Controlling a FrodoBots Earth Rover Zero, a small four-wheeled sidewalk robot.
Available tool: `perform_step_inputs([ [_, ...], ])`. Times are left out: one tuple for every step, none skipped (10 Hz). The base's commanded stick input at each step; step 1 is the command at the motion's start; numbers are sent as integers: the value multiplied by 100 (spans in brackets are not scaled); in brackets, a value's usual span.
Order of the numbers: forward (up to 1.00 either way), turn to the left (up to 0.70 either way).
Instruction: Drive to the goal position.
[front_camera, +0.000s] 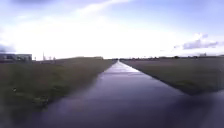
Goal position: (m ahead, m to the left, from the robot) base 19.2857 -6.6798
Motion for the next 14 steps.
perform_step_inputs([
  [45,0],
  [45,0],
  [45,0],
  [45,0],
  [45,0],
  [45,0],
  [45,0],
  [45,0],
  [45,0],
  [45,0],
  [45,0],
  [45,0],
  [45,0],
  [45,0],
])
